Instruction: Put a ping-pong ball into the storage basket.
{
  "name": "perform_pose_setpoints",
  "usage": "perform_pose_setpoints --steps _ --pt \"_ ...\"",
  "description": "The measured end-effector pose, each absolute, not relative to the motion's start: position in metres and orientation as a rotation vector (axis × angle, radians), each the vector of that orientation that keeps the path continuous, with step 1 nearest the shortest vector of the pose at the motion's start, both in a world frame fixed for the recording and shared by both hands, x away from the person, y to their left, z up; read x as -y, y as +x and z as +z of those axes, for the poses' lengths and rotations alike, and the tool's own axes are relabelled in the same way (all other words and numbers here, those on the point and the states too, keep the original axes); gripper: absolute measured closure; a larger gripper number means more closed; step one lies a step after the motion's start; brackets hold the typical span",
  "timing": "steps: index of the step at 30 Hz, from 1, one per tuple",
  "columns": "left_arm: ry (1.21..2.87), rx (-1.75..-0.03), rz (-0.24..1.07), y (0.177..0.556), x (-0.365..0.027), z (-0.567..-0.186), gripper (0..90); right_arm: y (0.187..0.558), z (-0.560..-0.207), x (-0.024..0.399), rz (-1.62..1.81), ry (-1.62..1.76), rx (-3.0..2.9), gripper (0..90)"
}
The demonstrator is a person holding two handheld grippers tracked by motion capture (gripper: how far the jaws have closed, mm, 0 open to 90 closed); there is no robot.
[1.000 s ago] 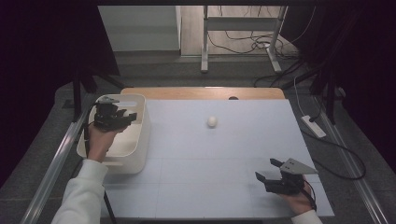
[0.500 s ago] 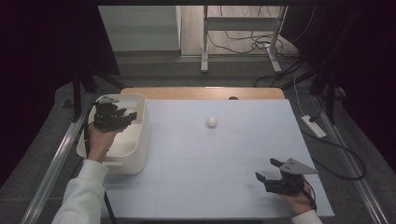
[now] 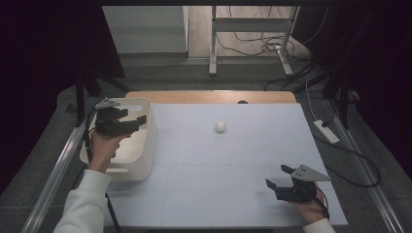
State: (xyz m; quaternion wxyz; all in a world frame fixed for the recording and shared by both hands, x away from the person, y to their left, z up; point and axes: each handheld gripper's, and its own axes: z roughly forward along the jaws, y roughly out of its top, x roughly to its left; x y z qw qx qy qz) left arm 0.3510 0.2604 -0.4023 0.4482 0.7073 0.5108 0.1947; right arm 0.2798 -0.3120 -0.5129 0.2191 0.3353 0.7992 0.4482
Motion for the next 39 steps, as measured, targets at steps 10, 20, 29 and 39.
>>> perform_pose_setpoints --steps 10,20,29,39 --pt "1.719 -1.168 0.425 0.343 -0.249 -0.394 17.2 0.279 -0.512 0.312 1.237 0.931 -2.208 18.8" --pt "1.73 -1.112 0.411 0.339 -0.239 -0.39 17.4 0.279 -0.512 0.313 1.241 0.929 -2.206 18.8" --pt "1.729 -1.059 0.396 0.336 -0.228 -0.386 17.8 0.279 -0.512 0.313 1.24 0.934 -2.2 18.8" --pt "1.732 -1.025 0.376 0.333 -0.218 -0.384 17.8 0.279 -0.512 0.313 1.245 0.933 -2.198 18.8"
